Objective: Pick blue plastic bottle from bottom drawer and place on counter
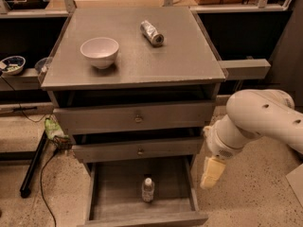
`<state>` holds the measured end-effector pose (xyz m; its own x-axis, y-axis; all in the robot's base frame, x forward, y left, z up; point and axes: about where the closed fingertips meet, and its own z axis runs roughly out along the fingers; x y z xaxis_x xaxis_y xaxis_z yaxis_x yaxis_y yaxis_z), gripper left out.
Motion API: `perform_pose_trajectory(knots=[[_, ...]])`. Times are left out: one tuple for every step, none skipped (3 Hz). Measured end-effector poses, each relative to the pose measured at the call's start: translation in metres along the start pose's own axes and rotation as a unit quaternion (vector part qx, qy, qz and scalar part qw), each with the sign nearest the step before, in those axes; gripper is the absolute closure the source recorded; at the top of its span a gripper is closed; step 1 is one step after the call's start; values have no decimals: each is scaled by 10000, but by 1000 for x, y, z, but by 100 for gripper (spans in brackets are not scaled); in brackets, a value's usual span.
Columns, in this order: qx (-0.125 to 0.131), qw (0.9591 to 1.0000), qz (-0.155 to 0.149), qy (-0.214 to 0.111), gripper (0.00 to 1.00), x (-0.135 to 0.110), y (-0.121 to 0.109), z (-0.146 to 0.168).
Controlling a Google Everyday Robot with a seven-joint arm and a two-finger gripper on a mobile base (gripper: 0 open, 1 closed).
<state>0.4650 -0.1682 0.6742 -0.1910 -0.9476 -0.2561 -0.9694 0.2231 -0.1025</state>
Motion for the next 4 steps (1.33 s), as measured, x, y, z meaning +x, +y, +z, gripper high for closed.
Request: perform_pose_trajectory(knots=[[0,10000,1,-1,0,0,0,0],[-59,9999,111,-109,0,-1,7,6],[-250,9992,251,-198,0,4,22,34],[-606,9973,345,-215,0,9,39,85]])
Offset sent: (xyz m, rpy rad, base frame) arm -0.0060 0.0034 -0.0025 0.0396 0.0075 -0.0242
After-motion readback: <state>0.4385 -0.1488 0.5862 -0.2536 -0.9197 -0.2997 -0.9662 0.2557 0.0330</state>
